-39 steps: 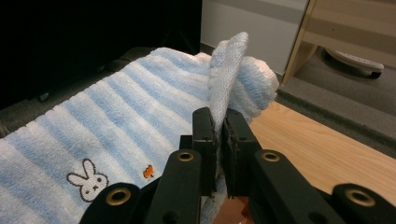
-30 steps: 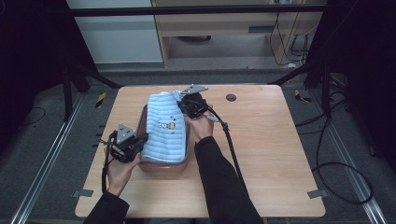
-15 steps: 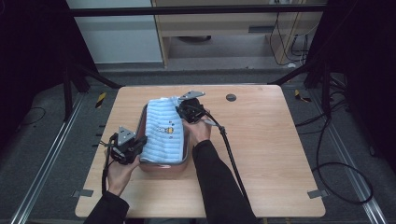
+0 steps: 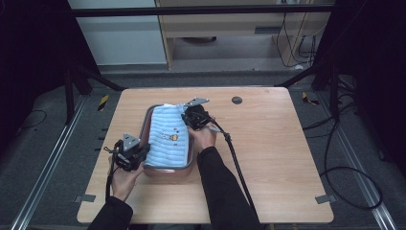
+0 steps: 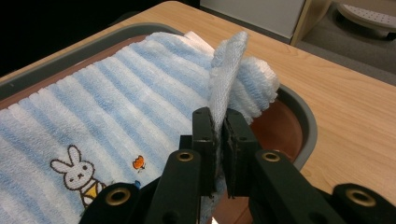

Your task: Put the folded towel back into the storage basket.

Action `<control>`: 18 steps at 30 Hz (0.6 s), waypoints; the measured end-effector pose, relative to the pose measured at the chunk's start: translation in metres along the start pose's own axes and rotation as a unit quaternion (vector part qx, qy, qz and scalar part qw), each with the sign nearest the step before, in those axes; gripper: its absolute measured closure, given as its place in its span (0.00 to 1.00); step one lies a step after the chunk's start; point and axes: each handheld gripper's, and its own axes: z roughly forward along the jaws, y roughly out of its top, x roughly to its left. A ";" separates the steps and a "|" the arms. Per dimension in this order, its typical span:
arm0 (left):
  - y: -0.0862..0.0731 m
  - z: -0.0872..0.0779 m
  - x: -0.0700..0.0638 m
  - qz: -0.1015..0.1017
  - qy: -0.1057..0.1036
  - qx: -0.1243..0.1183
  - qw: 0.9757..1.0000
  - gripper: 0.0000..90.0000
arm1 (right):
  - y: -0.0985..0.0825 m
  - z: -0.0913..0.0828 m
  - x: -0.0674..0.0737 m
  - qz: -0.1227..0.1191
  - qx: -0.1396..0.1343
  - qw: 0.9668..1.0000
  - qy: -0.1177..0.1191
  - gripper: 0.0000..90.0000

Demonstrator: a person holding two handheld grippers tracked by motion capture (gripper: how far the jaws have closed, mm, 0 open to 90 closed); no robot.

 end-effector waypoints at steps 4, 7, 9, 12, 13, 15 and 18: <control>-0.001 0.003 -0.001 0.003 0.003 0.005 1.000 0.97 | -0.004 0.004 0.000 -0.002 0.010 1.000 -0.003 0.94; -0.002 0.004 -0.001 0.004 0.004 0.009 1.000 0.97 | -0.007 0.008 0.000 -0.002 0.020 1.000 -0.002 0.94; -0.001 0.004 -0.001 0.004 0.004 0.011 1.000 0.97 | -0.008 0.011 0.001 -0.004 0.025 1.000 -0.004 0.93; -0.001 0.005 -0.001 0.003 0.007 0.015 1.000 0.95 | -0.008 0.011 0.002 0.000 0.029 1.000 -0.003 0.91; -0.001 0.005 -0.001 0.004 0.008 0.013 1.000 0.94 | -0.008 0.011 0.002 -0.005 0.031 0.999 -0.006 0.88; -0.001 0.005 -0.001 0.002 0.009 0.012 1.000 0.91 | -0.007 0.011 0.003 -0.005 0.032 0.999 -0.009 0.80; 0.001 0.002 0.002 -0.003 0.010 0.001 1.000 0.85 | -0.006 0.007 0.003 -0.004 0.023 1.000 -0.010 0.75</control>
